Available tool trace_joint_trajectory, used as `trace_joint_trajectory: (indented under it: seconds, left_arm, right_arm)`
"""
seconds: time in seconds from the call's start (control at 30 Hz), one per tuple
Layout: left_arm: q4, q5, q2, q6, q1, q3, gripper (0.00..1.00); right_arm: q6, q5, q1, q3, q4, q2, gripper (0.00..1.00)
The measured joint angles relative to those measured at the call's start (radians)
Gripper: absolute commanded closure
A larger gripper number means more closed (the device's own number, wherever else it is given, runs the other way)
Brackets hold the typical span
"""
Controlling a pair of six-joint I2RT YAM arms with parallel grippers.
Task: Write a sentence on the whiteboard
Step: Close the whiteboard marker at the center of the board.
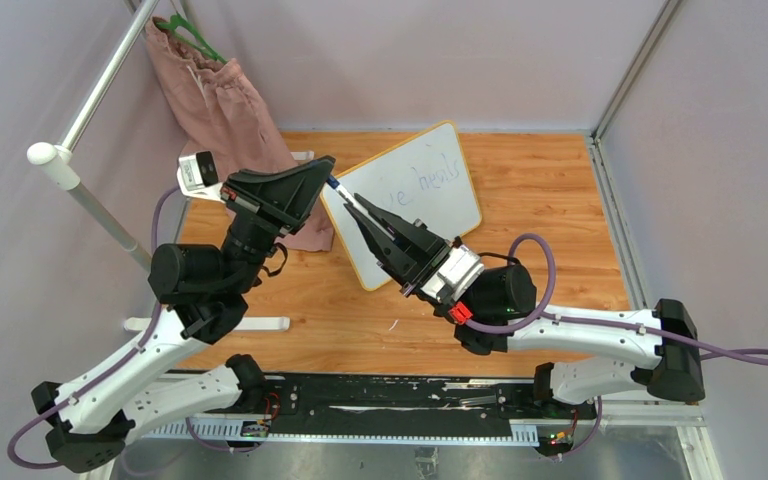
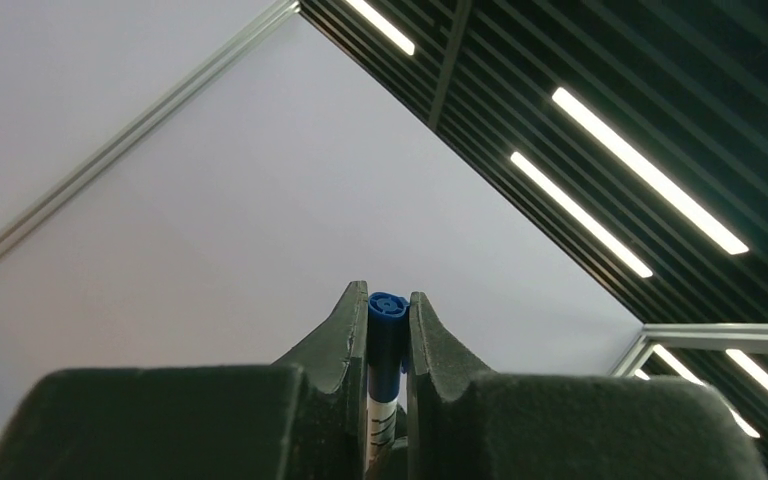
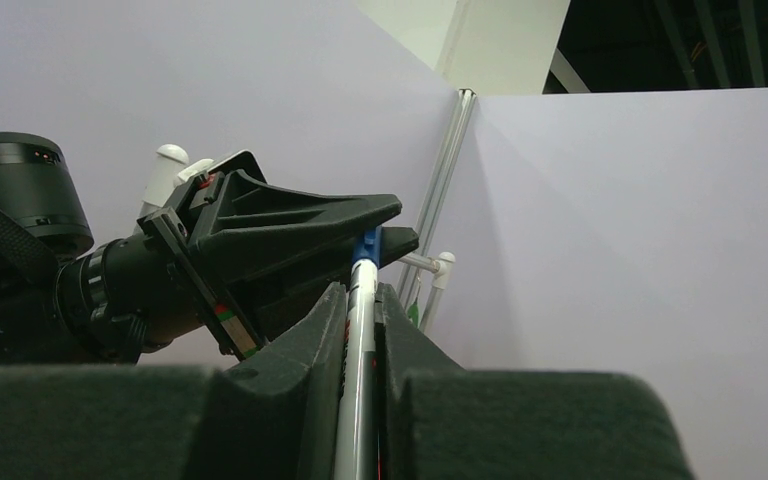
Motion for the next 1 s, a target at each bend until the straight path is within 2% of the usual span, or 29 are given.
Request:
trace_joint_trajectory:
  seconds: [0.3,1.0]
  left_arm:
    - [0.046,-0.014,0.016,-0.059,-0.005,-0.013,1.00]
    - [0.163,-0.163,0.054,-0.013,-0.140,0.003,1.00]
  right_arm:
    - [-0.019,0.010,0.000,0.011,0.022,0.017,1.00]
    - [-0.063,0.045,0.024,0.097,0.054,0.072,1.00]
